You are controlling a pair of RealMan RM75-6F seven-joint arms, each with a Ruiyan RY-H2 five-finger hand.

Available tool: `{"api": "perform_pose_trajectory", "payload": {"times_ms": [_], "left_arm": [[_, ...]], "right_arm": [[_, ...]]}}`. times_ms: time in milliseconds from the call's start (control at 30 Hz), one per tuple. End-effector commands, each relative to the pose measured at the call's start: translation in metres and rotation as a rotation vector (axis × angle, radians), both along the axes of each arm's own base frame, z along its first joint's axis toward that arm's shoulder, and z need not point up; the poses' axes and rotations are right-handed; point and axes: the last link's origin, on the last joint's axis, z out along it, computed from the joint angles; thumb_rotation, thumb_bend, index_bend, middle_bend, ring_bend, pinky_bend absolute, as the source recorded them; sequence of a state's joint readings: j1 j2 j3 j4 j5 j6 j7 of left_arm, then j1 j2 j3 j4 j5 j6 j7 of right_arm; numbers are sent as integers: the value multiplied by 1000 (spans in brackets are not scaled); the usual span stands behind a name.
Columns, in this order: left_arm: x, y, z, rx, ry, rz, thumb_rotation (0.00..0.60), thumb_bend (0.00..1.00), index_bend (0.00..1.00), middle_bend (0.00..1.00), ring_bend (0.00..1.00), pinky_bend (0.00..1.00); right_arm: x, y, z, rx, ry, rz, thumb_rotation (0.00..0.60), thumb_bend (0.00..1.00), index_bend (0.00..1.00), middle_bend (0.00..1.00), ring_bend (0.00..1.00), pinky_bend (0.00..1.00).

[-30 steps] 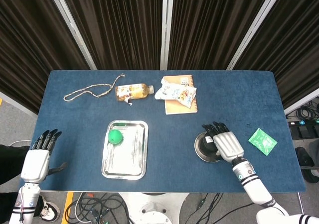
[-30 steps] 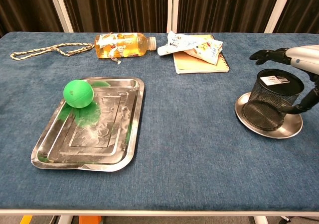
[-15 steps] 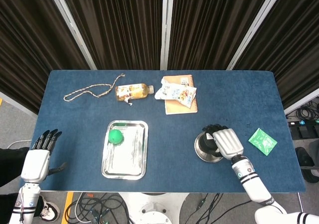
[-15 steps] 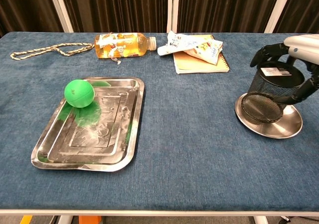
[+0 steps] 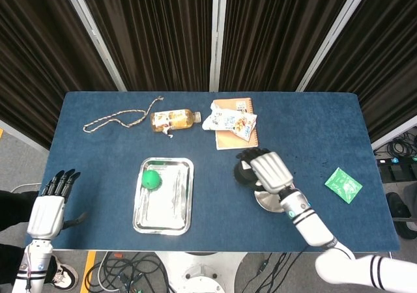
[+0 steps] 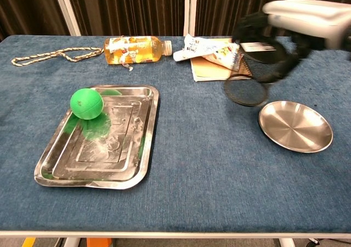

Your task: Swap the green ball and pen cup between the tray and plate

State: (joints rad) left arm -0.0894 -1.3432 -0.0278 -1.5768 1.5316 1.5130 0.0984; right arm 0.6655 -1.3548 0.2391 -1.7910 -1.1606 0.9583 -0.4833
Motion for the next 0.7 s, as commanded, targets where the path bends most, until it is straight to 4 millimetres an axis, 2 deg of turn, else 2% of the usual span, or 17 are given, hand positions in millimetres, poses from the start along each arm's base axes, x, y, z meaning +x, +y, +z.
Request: {"api": "perform_pose_trajectory", "payload": {"times_ms": [33, 333, 533, 700], "left_arm": [[-1, 0, 0, 0, -1, 2, 600, 98, 111, 76, 13, 155], [-4, -1, 2, 5, -2, 7, 600, 98, 111, 76, 13, 156], [-6, -1, 2, 3, -5, 10, 600, 98, 110, 76, 13, 155], [-7, -1, 3, 5, -6, 10, 600, 98, 111, 76, 13, 156]], "right_arm": [[20, -18, -19, 27, 6, 16, 600, 194, 254, 303, 243, 373], [50, -44, -57, 82, 22, 32, 600, 193, 255, 303, 243, 339], [62, -50, -72, 109, 32, 39, 600, 193, 251, 295, 243, 311], [65, -51, -79, 121, 43, 36, 600, 167, 197, 256, 202, 270]]}}
